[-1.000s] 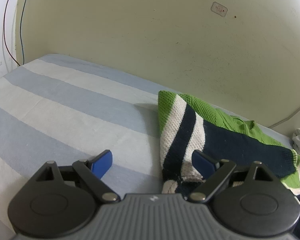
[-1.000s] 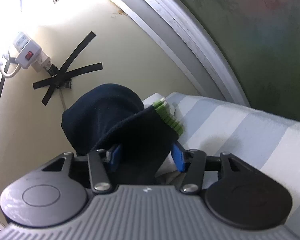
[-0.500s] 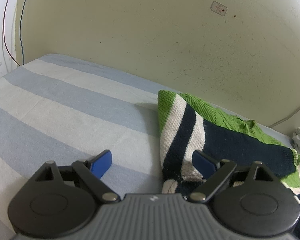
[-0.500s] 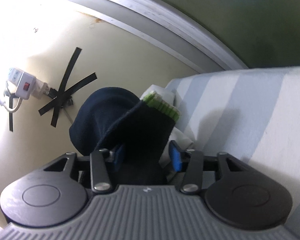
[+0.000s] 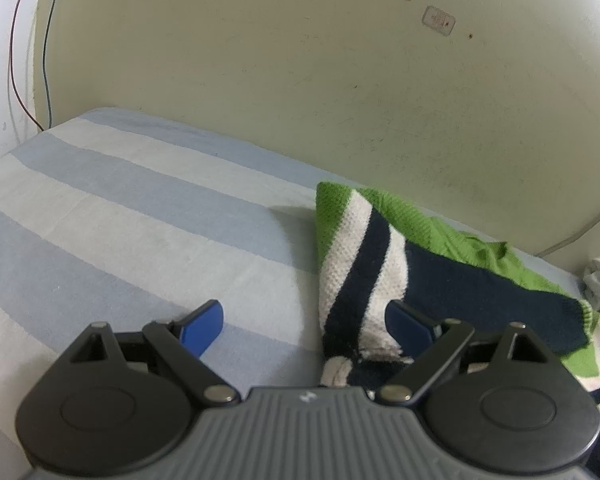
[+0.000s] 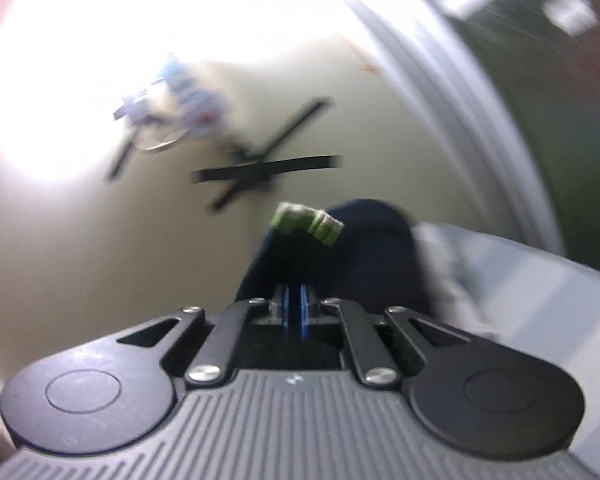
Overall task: Fold small clothes
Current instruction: 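Fold the held sleeve across the sweater body and release with the right gripper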
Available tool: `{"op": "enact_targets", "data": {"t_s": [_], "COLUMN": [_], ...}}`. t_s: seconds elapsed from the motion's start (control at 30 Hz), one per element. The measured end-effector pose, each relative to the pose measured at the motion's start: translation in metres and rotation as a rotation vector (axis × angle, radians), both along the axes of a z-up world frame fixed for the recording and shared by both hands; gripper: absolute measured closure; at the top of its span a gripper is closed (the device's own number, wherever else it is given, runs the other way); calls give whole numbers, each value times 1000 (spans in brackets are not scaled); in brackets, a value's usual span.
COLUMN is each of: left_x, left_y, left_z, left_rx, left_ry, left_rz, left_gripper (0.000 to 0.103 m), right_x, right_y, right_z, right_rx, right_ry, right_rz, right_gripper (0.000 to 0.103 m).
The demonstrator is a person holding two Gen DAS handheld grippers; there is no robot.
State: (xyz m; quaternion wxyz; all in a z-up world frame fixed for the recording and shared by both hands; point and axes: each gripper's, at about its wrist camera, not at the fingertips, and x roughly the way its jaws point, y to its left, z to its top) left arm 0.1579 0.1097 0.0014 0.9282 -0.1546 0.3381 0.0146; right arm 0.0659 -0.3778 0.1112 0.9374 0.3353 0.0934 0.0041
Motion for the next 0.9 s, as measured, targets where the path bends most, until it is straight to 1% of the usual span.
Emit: {"op": "enact_targets", "data": {"t_s": [0.07, 0.2, 0.33, 0.4, 0.43, 0.47, 0.5, 0.53, 0.57, 0.63, 0.7, 0.73, 0.8, 0.9], "left_x": [-4, -12, -16, -18, -19, -19, -18, -18, -18, -16, -15, -15, -13, -11], "left_y": [0, 2, 5, 7, 9, 10, 12, 13, 15, 18, 19, 19, 16, 9], "left_z": [5, 13, 19, 22, 22, 22, 22, 21, 20, 19, 18, 18, 17, 15], "left_rx": [-8, -29, -58, -72, -79, -84, -92, -98, -104, -121, -137, -142, -141, -116], "left_ry": [-18, -52, -77, -88, -92, -93, -91, -89, -84, -76, -71, -68, -61, -57], "left_rz": [-4, -14, -22, -21, -20, -19, -15, -13, -10, -8, -13, -17, -25, -37], "left_gripper": [12, 12, 12, 12, 11, 11, 11, 11, 11, 11, 11, 11, 11, 12], "right_x": [6, 22, 52, 71, 80, 89, 99, 105, 107, 105, 101, 101, 97, 103], "right_y": [32, 93, 158, 191, 212, 232, 251, 267, 275, 273, 255, 244, 220, 183], "right_z": [25, 66, 94, 95, 92, 87, 81, 75, 71, 69, 64, 60, 45, 12], "right_rx": [-56, -169, -229, -233, -231, -235, -246, -268, -293, -323, -351, -372, -422, -460], "right_ry": [-30, -73, -99, -75, -52, -27, -3, 19, 29, -7, -29, -14, 43, 154], "right_rz": [56, 122, 204, 276, 338, 417, 511, 572, 582, 564, 507, 468, 397, 305], "right_gripper": [95, 95, 95, 95, 93, 88, 87, 78, 75, 75, 75, 75, 74, 71]}}
